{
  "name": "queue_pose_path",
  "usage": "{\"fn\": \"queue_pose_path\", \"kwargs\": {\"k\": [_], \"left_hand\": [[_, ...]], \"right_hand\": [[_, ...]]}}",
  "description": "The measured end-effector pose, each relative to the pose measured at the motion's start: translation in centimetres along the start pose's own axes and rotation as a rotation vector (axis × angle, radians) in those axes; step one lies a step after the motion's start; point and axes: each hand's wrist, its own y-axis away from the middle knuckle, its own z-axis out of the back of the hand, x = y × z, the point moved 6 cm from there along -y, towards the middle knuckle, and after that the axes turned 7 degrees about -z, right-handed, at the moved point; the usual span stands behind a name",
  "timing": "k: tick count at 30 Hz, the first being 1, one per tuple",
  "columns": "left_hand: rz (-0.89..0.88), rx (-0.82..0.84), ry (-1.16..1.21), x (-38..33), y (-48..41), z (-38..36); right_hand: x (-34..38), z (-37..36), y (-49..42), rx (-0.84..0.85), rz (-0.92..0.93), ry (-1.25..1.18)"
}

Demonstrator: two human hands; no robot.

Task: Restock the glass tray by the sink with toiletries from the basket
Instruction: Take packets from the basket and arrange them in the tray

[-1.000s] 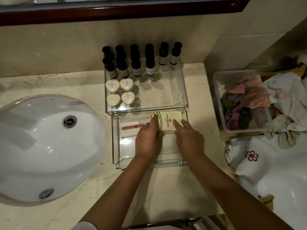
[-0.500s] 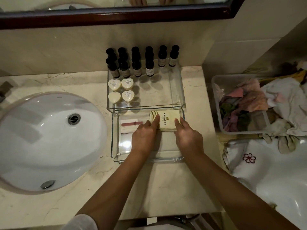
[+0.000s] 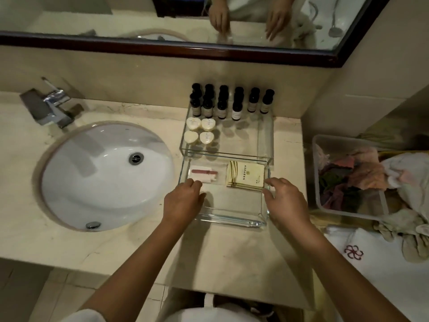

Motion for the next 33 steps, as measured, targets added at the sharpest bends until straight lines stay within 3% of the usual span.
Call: {"fn": "queue_pose_path", "kwargs": {"k": [9, 17, 23, 27, 33], "left_hand": [[0.355, -0.048, 0.066, 8.9, 8.7, 3.5], [0.756, 0.034, 0.171, 17.9, 28.1, 2.3], [1.164, -0.006, 0.216, 21.0, 52.1, -0.8], [1.414, 0.011, 0.282, 19.0, 65.9, -3.6], [1.79, -0.099, 0.396, 13.9, 80.5, -6.7]], "right_hand": [[10.2, -2.3, 2.4, 0.202, 0.315, 0.129], [24.2, -10.8, 13.2, 0.348, 0.698, 0.265], [33.1, -19.7, 30.5, 0.458, 1.081, 0.376], [36.9, -25.9, 44.5, 0.533, 1.432, 0.501], [37.9, -31.1, 62.5, 0.684, 1.832, 0.582]]}}
